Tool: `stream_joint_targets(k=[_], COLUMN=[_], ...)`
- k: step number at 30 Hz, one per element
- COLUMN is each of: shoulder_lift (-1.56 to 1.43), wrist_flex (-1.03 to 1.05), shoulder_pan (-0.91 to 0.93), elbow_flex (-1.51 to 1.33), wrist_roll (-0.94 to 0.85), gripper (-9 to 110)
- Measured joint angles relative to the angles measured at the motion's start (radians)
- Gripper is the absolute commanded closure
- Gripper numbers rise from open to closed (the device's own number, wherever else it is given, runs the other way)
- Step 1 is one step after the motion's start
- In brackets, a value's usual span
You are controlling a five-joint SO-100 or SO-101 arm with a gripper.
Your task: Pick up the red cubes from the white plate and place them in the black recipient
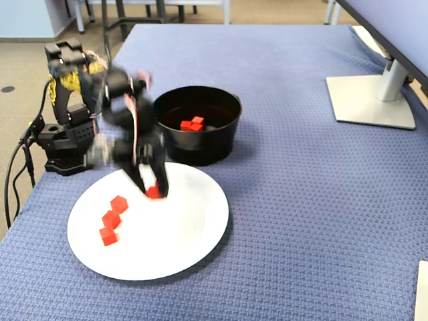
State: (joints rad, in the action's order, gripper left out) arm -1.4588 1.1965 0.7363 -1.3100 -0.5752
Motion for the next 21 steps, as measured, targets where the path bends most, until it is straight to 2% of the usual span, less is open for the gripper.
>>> stream_joint_targets(k=[4,9,10,12,15,18,21], shoulder_lift=[-0.169,-0.319,-0.342,-0.374,-0.394,-0.426,-0.425], wrist_flex=[0.008,0.003,-0.002,-0.012,-0.017,-0.008,0.020], shoulder_pan=[-0.164,-0.471,-0.538,-0.672,-0.868,-0.914,-0.815], elbow_flex=[-0.091,-0.239,-0.272,-0.330,-0.374,-0.377,-0.374], wrist_roll=[0.141,0.318,0.347,0.390,0.405,0.377,0.308], gripper=[102,102,95,65,60,62,63])
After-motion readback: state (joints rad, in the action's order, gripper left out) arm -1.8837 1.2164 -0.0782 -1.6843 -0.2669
